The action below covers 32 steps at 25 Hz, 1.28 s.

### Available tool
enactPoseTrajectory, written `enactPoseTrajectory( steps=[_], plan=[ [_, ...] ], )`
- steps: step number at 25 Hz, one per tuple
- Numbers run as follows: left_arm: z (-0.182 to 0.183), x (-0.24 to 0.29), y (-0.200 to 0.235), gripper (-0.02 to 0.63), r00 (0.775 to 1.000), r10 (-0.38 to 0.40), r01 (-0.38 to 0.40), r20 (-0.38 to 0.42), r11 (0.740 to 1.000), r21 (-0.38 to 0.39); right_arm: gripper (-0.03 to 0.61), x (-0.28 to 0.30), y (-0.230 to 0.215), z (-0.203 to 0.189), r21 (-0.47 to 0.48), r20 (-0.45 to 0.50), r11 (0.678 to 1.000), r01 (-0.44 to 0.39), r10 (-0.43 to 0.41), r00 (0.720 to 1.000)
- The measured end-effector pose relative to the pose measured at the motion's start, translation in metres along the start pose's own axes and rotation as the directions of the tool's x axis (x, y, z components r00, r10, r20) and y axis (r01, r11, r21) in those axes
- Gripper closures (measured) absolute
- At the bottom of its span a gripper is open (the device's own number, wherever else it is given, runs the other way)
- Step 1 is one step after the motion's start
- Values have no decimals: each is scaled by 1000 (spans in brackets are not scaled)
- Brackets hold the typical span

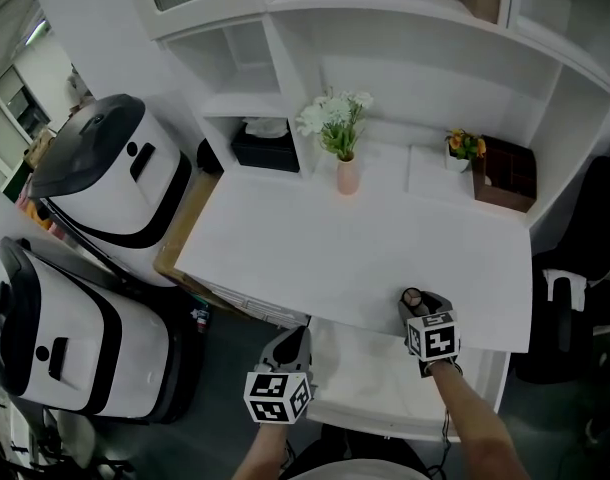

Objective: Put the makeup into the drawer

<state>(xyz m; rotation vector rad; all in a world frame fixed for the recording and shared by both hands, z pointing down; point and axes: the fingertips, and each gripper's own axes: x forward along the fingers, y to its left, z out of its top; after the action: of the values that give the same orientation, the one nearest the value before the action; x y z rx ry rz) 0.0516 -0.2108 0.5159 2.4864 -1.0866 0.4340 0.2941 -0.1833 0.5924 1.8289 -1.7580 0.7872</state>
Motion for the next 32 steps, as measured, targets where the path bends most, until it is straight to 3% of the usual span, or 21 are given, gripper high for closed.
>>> enactPoseTrajectory(
  steps=[10,32],
  plan=[
    [1,-18,0,611,1000,-9,8,17,1000,15,365,-33,20,1,10,63,1000,-19,19,998],
    [-14,-77,-10,611,997,-61,57,41,995,87,365,-108,93,-51,16,114,998,-64,62,992]
  ],
)
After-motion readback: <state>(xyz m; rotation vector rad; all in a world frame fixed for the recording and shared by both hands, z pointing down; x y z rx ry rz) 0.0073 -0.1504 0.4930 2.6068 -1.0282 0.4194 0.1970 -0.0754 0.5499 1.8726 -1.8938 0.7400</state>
